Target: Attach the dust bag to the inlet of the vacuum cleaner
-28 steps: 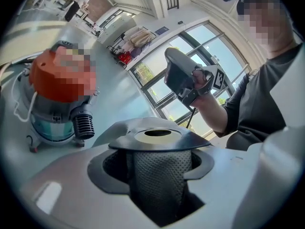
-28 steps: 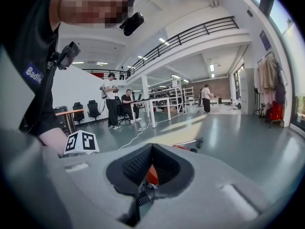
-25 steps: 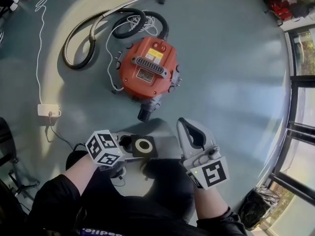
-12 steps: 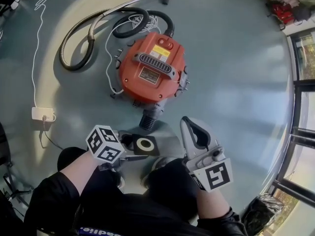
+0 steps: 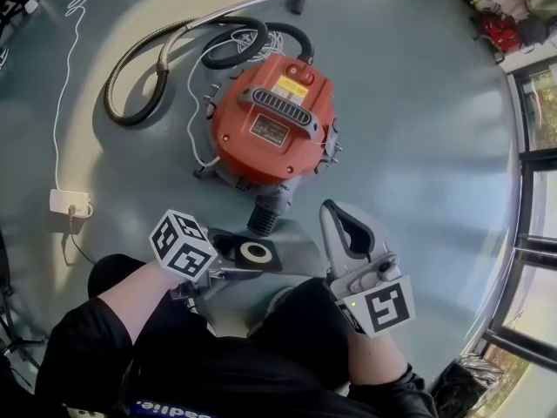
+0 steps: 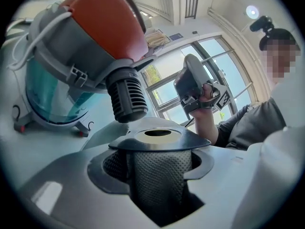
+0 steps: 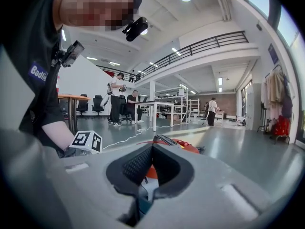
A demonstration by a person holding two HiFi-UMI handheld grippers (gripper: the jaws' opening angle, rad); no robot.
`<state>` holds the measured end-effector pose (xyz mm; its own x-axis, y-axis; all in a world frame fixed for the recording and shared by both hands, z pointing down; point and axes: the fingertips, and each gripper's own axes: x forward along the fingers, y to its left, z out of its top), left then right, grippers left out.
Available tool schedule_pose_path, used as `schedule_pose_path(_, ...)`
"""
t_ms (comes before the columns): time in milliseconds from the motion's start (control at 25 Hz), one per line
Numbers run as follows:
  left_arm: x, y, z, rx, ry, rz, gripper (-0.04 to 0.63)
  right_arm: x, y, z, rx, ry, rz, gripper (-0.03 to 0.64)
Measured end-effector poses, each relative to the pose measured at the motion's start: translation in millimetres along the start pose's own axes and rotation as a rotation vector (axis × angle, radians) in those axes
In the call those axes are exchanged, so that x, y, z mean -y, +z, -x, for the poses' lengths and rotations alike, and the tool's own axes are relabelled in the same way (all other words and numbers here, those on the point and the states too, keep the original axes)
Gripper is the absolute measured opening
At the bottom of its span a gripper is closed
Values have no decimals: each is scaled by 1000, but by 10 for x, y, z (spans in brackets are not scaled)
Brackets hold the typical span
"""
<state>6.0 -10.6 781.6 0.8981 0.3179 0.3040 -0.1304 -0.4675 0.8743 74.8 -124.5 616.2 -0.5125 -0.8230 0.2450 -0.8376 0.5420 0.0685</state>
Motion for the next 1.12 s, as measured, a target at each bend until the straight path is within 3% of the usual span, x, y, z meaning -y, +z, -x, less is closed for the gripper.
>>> schedule_pose_path(240, -221, 121, -9, 24, -27, 137, 305, 144, -41, -121, 6, 25, 78, -8)
schedule_pose_path(800, -210, 209, -45, -18, -84, 248, 305, 280, -95, -240, 35, 43, 92, -8)
schedule_pose_path(1000, -215, 233, -7, -50, -132, 357, 307, 327, -107, -337, 23, 73, 119, -8)
schedule_pose_path(1120, -208, 244, 13, -90, -144, 378, 307, 324, -59, -450, 27, 109, 136, -8)
